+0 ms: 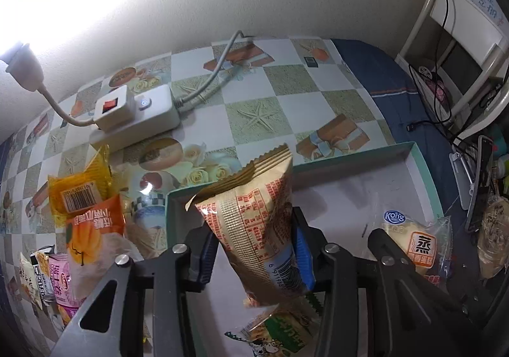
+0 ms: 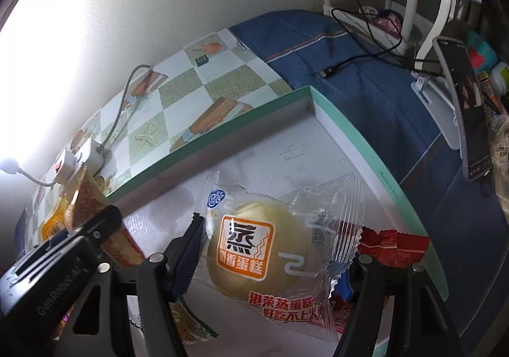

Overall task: Organize snacks
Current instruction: 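Carry the cracker bag and bun pack into the tray and release both, then grasp the yellow pudding cup with the left tool while the right grasps the red box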

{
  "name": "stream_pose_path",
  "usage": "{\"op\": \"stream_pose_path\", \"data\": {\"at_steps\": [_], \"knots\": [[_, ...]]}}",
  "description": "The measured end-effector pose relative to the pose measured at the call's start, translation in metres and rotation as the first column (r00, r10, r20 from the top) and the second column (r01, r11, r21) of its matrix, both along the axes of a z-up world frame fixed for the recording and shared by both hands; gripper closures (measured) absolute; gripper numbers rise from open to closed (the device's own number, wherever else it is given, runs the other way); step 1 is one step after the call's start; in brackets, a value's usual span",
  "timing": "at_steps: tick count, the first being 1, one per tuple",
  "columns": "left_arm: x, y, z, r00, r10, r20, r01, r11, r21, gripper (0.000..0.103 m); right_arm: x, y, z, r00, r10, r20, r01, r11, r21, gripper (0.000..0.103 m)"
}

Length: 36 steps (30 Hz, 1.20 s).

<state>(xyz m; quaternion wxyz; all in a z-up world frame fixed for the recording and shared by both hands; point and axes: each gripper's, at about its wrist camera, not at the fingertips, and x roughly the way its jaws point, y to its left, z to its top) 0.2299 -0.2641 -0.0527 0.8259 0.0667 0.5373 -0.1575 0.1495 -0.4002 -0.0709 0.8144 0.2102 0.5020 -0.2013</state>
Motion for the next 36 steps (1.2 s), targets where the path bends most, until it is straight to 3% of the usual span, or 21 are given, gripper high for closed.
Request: {"op": "stream_pose_path", "data": {"at_steps": [2, 5, 8, 12, 15, 19, 22, 25, 32, 36], "knots": [[0.000, -0.001, 0.000, 1.000, -0.002, -0.005, 0.002, 1.000, 0.003, 0.057, 0.000, 0.000, 0.000, 1.000, 0.002, -0.005, -0.002, 1.000, -0.007, 0.031], [-0.002, 0.004, 0.008, 1.000, 0.010, 0.005, -0.010, 1.000, -0.017, 0.044, -0.002, -0.004, 0.003, 1.000, -0.009, 0.002, 0.009, 1.000, 0.002, 0.030], [-0.004, 0.010, 0.021, 1.000, 0.019, 0.019, -0.019, 0.999, -0.047, 0.042, -0.005, -0.005, 0.010, 1.000, 0.000, 0.015, 0.000, 1.000, 0.006, 0.027], [-0.013, 0.029, 0.042, 0.996, 0.072, 0.059, -0.070, 0.997, -0.040, 0.041, -0.008, 0.003, 0.025, 0.999, 0.026, 0.025, -0.026, 0.999, -0.019, 0.027], [-0.024, 0.055, 0.056, 0.986, 0.145, 0.079, -0.141, 0.989, -0.052, 0.032, -0.012, 0.012, 0.040, 0.998, 0.049, 0.033, -0.047, 0.998, -0.048, 0.027], [-0.041, 0.096, 0.065, 0.964, 0.248, 0.098, -0.245, 0.968, -0.044, 0.028, -0.020, 0.033, 0.056, 0.994, 0.102, 0.029, -0.099, 0.992, -0.080, 0.014], [-0.054, 0.130, 0.064, 0.941, 0.324, 0.100, -0.325, 0.946, -0.011, 0.017, -0.026, 0.051, 0.064, 0.991, 0.134, 0.024, -0.131, 0.988, -0.085, 0.013], [-0.066, 0.163, 0.059, 0.919, 0.382, 0.094, -0.384, 0.923, 0.003, 0.015, -0.032, 0.071, 0.071, 0.982, 0.185, 0.035, -0.182, 0.980, -0.076, 0.001], [-0.084, 0.237, 0.044, 0.848, 0.522, 0.095, -0.525, 0.851, 0.017, 0.003, -0.045, 0.121, 0.065, 0.966, 0.257, 0.006, -0.256, 0.962, -0.100, 0.000], [-0.074, 0.256, 0.039, 0.838, 0.533, 0.116, -0.539, 0.842, 0.026, 0.002, -0.033, 0.135, 0.052, 0.961, 0.276, -0.028, -0.278, 0.955, -0.100, 0.000]]}}
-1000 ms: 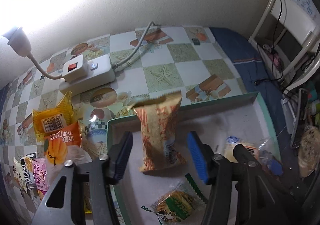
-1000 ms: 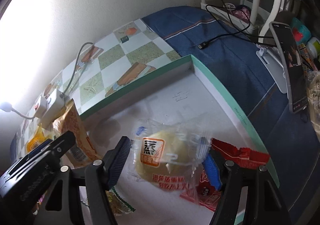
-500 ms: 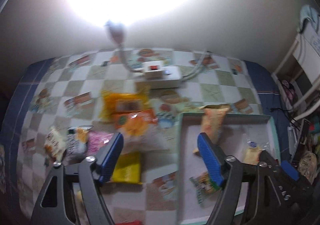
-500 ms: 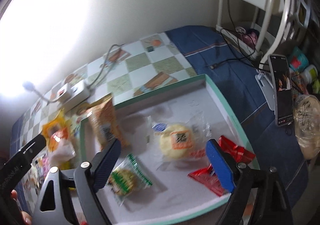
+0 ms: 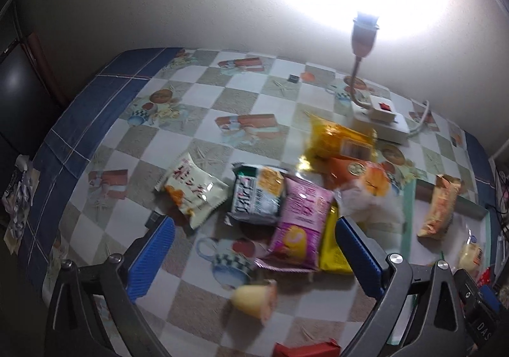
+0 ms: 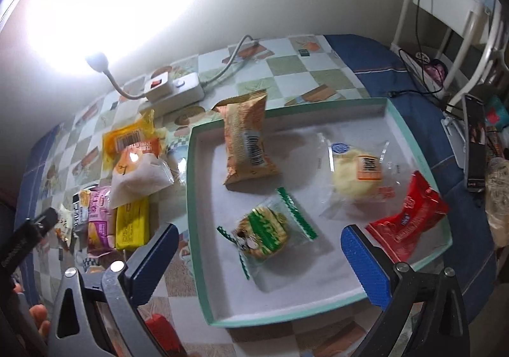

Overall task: Organize snacks
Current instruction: 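Grasp the yellow pudding cup with the left tool while the right grasps the red box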

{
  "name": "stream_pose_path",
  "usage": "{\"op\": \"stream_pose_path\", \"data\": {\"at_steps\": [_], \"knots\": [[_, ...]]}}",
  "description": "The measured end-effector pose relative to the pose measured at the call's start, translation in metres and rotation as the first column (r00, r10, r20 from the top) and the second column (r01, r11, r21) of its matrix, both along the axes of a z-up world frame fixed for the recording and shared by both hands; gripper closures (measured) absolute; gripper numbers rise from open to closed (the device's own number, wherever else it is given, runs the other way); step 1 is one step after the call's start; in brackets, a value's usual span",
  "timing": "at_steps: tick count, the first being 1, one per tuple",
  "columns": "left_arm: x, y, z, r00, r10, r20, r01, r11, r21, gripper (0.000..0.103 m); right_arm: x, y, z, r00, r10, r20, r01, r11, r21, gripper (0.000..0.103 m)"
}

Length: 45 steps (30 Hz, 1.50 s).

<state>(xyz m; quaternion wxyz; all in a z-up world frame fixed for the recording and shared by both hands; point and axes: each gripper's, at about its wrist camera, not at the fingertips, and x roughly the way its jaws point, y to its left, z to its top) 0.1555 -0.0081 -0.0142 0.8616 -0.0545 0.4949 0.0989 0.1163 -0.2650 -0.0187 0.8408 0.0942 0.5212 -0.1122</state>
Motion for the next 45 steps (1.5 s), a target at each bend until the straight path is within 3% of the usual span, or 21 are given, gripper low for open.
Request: {"op": "stream_pose_path", "data": {"at_steps": [7, 12, 16, 20, 25, 45], "knots": [[0.007, 0.016, 0.001, 0.999, 0.031, -0.022, -0.032, 0.999, -0.023, 0.002, 0.018, 0.030, 0.002, 0.997, 0.078, -0.015, -0.079, 0.997, -0.015, 0.000], [-0.013, 0.018, -0.001, 0.998, 0.017, -0.053, -0.018, 0.999, -0.026, 0.002, 0.003, 0.060, 0.010, 0.988, 0.157, -0.007, -0.157, 0.988, 0.006, 0.000], [-0.034, 0.031, -0.006, 0.996, 0.055, -0.073, -0.058, 0.997, -0.048, 0.002, -0.014, 0.082, 0.010, 0.977, 0.213, -0.013, -0.212, 0.976, 0.046, 0.000], [-0.045, 0.044, -0.022, 0.987, 0.091, -0.136, -0.097, 0.995, -0.037, 0.002, -0.028, 0.102, -0.002, 0.960, 0.273, -0.062, -0.267, 0.960, 0.082, 0.000], [-0.049, 0.054, -0.039, 0.975, 0.107, -0.197, -0.125, 0.989, -0.084, 0.002, -0.041, 0.128, -0.031, 0.931, 0.332, -0.152, -0.319, 0.942, 0.101, 0.000], [-0.030, 0.031, -0.078, 0.945, -0.035, -0.326, -0.007, 0.992, -0.125, 0.002, -0.056, 0.157, -0.087, 0.869, 0.387, -0.309, -0.369, 0.922, 0.117, 0.000]]}}
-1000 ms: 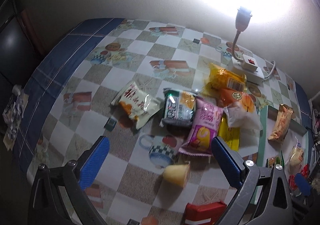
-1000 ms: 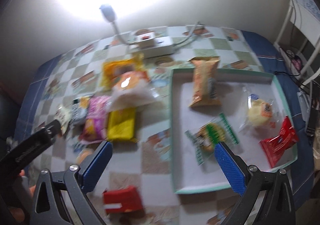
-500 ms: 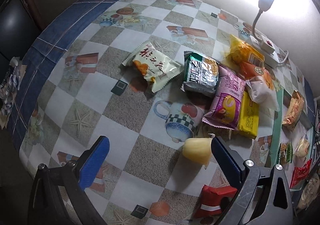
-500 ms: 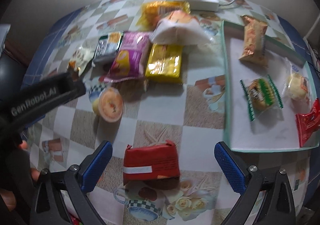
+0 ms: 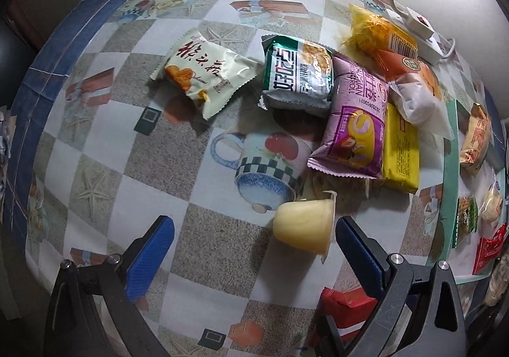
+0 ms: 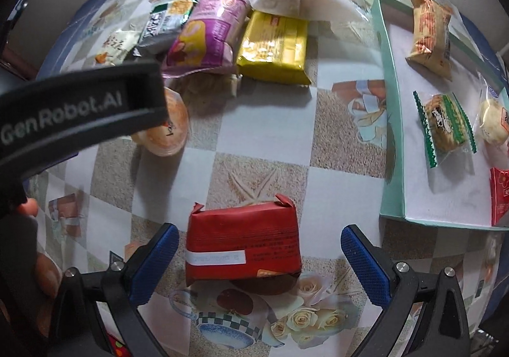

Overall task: Organize snacks
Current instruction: 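Grasp the yellow pudding cup with the left tool while the right grasps the red box, then carry the pudding cup and red box over the tray and release both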

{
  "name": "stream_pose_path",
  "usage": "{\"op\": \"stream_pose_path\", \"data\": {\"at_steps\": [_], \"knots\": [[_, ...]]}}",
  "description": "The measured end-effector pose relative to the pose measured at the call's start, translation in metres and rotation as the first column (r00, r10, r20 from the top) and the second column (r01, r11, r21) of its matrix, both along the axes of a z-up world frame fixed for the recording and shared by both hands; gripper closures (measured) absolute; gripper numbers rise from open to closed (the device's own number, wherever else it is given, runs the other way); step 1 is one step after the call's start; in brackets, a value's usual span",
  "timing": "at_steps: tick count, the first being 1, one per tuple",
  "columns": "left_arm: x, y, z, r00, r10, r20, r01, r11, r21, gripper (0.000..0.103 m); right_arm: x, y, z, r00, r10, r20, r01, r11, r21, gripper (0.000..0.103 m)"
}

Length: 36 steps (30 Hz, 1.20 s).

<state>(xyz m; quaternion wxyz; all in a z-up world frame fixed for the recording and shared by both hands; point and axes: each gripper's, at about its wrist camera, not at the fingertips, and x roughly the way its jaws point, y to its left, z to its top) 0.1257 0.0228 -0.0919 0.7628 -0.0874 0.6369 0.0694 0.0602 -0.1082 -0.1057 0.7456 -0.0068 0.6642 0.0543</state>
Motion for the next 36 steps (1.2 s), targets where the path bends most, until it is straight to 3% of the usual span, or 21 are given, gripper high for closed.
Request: {"op": "stream_pose_path", "data": {"at_steps": [5, 14, 16, 23, 27, 36], "knots": [[0.003, -0.003, -0.007, 1.000, -0.008, -0.010, 0.008, 1.000, -0.012, 0.003, -0.002, 0.001, -0.006, 1.000, -0.003, -0.023, 0.003, 1.000, -0.001, 0.002], [0.002, -0.018, -0.016, 1.000, -0.026, -0.012, 0.026, 0.998, -0.052, 0.019, -0.006, 0.021, -0.017, 0.999, 0.011, -0.032, -0.010, 1.000, 0.015, 0.020], [0.003, -0.022, -0.018, 0.999, -0.036, -0.017, 0.035, 0.998, -0.056, 0.028, -0.007, 0.022, -0.017, 0.999, 0.013, -0.031, -0.012, 1.000, 0.019, 0.022], [0.008, -0.035, -0.025, 0.998, -0.051, -0.023, 0.049, 0.997, -0.060, 0.039, 0.000, 0.011, -0.015, 0.999, 0.006, -0.036, -0.004, 1.000, 0.029, 0.030], [0.008, -0.038, -0.022, 0.998, -0.054, -0.012, 0.053, 0.995, -0.079, 0.061, 0.002, 0.004, -0.014, 0.999, -0.009, -0.034, 0.010, 0.999, 0.033, 0.033], [0.008, -0.028, -0.013, 0.999, -0.040, -0.005, 0.039, 0.997, -0.069, 0.061, 0.014, -0.025, -0.011, 0.998, -0.060, -0.019, 0.060, 0.997, 0.038, 0.037]]}}
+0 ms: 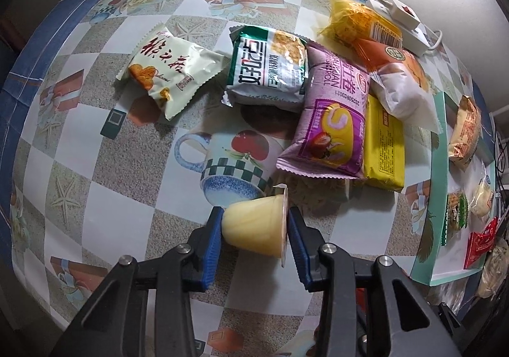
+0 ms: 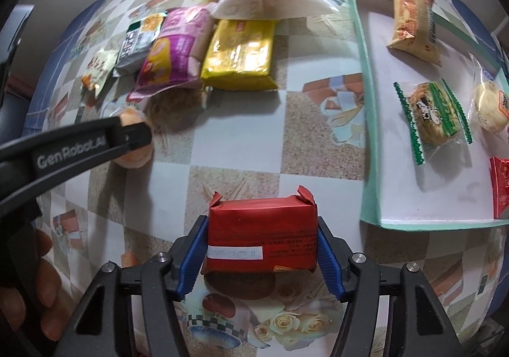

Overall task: Organize snacks
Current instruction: 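Carry the pudding cup and red box over the tray and release both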

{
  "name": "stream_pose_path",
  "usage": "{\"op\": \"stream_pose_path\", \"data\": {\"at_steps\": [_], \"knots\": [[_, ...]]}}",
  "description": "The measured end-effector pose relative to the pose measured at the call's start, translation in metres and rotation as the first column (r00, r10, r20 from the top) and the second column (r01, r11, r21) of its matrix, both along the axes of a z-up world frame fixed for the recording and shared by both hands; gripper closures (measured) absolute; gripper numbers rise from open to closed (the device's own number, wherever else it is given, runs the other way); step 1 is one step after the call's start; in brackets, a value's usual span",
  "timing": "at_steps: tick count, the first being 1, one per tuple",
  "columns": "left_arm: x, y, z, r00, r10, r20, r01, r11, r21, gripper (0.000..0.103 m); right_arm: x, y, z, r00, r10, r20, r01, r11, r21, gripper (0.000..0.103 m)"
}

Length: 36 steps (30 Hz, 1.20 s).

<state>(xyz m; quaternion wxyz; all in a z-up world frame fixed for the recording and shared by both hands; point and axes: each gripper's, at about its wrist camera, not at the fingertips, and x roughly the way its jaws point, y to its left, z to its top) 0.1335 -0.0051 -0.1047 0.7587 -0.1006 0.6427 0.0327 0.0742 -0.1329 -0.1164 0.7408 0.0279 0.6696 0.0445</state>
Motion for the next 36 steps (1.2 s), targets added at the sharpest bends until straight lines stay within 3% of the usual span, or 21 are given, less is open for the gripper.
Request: {"op": "stream_pose_path", "data": {"at_steps": [7, 14, 18, 24, 36], "knots": [[0.000, 0.014, 0.010, 1.000, 0.021, 0.022, -0.021, 1.000, 0.004, 0.061, 0.009, -0.018, 0.006, 1.000, -0.028, 0.011, 0.028, 0.999, 0.021, 0.038], [-0.005, 0.027, 0.046, 0.993, 0.044, 0.108, -0.045, 0.999, 0.006, 0.061, 0.019, -0.032, 0.048, 0.993, -0.058, 0.101, 0.050, 0.996, 0.077, 0.038], [-0.004, 0.027, 0.067, 0.983, 0.047, 0.175, -0.047, 0.999, -0.005, 0.061, 0.025, -0.045, 0.068, 0.982, -0.094, 0.167, 0.086, 0.995, 0.055, 0.038], [-0.004, 0.011, 0.086, 0.970, 0.040, 0.238, -0.043, 0.999, 0.006, 0.062, 0.020, -0.077, 0.092, 0.956, -0.194, 0.218, 0.191, 0.981, 0.036, 0.038], [-0.004, -0.052, 0.100, 0.949, -0.088, 0.304, 0.077, 0.996, 0.048, 0.061, 0.027, -0.143, 0.084, 0.902, -0.362, 0.235, 0.375, 0.927, -0.009, 0.038]]}}
